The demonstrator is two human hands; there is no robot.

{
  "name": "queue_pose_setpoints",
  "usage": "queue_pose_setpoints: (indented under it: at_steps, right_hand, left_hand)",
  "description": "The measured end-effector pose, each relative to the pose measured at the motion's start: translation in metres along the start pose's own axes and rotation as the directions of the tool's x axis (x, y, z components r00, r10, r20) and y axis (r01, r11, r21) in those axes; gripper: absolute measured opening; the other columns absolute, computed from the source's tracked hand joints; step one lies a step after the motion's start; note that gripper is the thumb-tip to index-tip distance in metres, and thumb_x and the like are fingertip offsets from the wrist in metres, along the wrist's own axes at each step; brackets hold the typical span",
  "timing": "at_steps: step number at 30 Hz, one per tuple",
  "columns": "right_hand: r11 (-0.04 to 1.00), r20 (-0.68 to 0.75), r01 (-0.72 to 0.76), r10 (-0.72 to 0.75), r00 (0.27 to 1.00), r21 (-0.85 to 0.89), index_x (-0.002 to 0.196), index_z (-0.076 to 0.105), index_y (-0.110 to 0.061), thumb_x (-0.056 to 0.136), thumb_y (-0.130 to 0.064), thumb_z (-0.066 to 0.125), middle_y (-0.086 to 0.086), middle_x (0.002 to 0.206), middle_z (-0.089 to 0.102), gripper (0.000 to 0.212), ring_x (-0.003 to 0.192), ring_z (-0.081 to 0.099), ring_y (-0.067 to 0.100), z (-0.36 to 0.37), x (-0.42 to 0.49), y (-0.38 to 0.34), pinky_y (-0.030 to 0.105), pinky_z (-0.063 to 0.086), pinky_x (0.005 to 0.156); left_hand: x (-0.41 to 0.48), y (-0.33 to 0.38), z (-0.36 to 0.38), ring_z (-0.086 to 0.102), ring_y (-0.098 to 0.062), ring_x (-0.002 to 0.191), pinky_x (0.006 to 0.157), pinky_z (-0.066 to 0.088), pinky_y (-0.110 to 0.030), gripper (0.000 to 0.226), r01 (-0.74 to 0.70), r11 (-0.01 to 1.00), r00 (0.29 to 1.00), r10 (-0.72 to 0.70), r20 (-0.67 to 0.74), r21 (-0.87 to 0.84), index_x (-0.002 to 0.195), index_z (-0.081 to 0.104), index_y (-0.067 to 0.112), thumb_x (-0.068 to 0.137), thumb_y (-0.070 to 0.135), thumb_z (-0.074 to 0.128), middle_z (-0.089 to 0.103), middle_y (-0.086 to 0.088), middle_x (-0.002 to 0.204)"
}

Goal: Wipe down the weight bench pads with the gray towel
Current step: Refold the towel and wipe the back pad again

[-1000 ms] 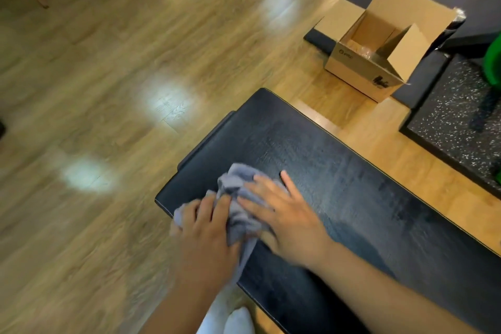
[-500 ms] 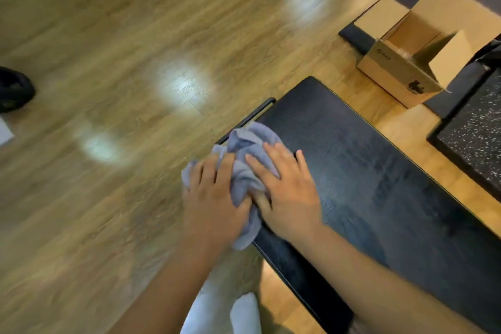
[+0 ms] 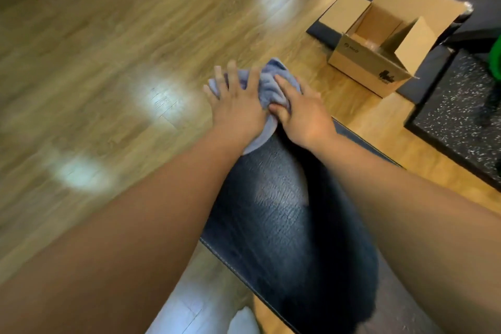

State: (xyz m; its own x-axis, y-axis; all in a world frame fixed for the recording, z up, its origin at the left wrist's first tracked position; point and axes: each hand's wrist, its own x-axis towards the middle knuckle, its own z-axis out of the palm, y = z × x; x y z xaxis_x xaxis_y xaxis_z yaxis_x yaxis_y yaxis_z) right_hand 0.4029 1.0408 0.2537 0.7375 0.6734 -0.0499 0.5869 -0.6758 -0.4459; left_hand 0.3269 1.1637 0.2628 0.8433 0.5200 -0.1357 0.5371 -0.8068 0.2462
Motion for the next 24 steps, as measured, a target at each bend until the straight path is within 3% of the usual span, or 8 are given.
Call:
queue_pose_setpoints:
  at_steps: [3,6,11,14,17,19,21,24]
  right_hand:
    - [0.99,0.049,-0.134,0.132,0.99,0.038,0.15,0.022,-0.032,0.091,-0.051,0.053,0.018,0.151,0.03,0.07,0.135,0.036,0.035,-0.006,0.013,0.006,0.041,0.027,0.11]
    - [0.993,0.033,-0.114,0.114,0.993,0.0,0.151,0.021,-0.027,0.092,-0.049,0.052,0.022,0.142,0.038,0.071,0.123,0.045,0.04,-0.01,-0.004,0.007,0.04,0.032,0.102]
    - [0.989,-0.03,-0.085,0.082,0.996,-0.123,0.147,0.028,-0.02,0.09,-0.053,0.051,0.021,0.135,0.044,0.07,0.121,0.044,0.037,-0.017,-0.041,0.023,0.044,0.024,0.106]
    - [0.985,-0.018,-0.121,0.12,0.993,-0.122,0.144,0.03,-0.024,0.088,-0.057,0.05,0.015,0.136,0.044,0.068,0.125,0.043,0.034,-0.025,-0.06,0.034,0.054,0.013,0.112]
    - [0.97,-0.024,-0.219,0.218,0.976,-0.109,0.141,0.031,-0.03,0.085,-0.064,0.048,0.01,0.138,0.045,0.068,0.126,0.045,0.032,-0.036,-0.085,0.049,0.062,0.004,0.113]
    - [0.955,-0.029,-0.278,0.276,0.961,-0.102,0.14,0.032,-0.032,0.081,-0.07,0.047,0.007,0.139,0.046,0.072,0.126,0.047,0.03,-0.046,-0.105,0.063,0.067,0.0,0.111]
    - [0.94,-0.024,-0.318,0.318,0.948,-0.123,0.143,0.03,-0.031,0.077,-0.076,0.044,0.005,0.14,0.046,0.08,0.126,0.047,0.027,-0.054,-0.128,0.082,0.068,-0.002,0.11]
    - [0.927,-0.031,-0.342,0.341,0.94,-0.154,0.142,0.03,-0.031,0.074,-0.081,0.043,0.003,0.136,0.05,0.086,0.123,0.049,0.026,-0.068,-0.163,0.111,0.069,0.0,0.11]
  left_hand:
    - [0.027,0.008,0.004,0.024,-0.038,0.138,0.109,0.021,-0.06,0.092,-0.023,0.999,1.0,0.024,-0.016,0.032,0.147,0.016,0.01,0.077,0.052,0.059,0.025,-0.017,0.15]
    - [0.034,0.001,0.016,0.041,-0.033,0.13,0.103,0.037,-0.049,0.085,-0.121,0.983,0.991,0.127,0.035,-0.135,0.147,0.023,0.014,0.079,0.051,0.056,0.04,-0.011,0.146]
    - [0.021,0.016,0.008,0.003,-0.03,0.147,0.115,0.018,-0.054,0.09,-0.3,0.954,0.942,0.299,0.154,-0.014,0.153,0.007,0.023,0.085,0.055,0.057,0.006,-0.008,0.161]
    - [0.017,0.035,0.002,0.0,-0.033,0.147,0.115,0.014,-0.055,0.089,-0.396,0.916,0.896,0.369,0.247,0.066,0.152,0.005,0.028,0.085,0.057,0.056,0.004,-0.007,0.161]
    - [0.023,0.065,-0.006,0.026,-0.034,0.14,0.109,0.03,-0.048,0.086,-0.557,0.814,0.798,0.471,0.376,0.165,0.15,0.018,0.034,0.079,0.058,0.062,0.028,-0.005,0.155]
    - [0.025,0.095,-0.009,0.052,-0.03,0.118,0.091,0.044,-0.038,0.077,-0.64,0.751,0.72,0.509,0.471,0.166,0.139,0.034,0.039,0.072,0.058,0.068,0.055,0.0,0.133]
    - [0.021,0.125,-0.005,0.058,-0.028,0.102,0.083,0.047,-0.036,0.07,-0.669,0.729,0.661,0.496,0.564,0.143,0.129,0.042,0.039,0.068,0.057,0.072,0.064,0.003,0.117]
    - [0.001,0.166,0.007,0.057,-0.024,0.098,0.085,0.043,-0.032,0.073,-0.708,0.703,0.58,0.515,0.631,0.076,0.129,0.043,0.037,0.067,0.055,0.076,0.063,0.006,0.117]
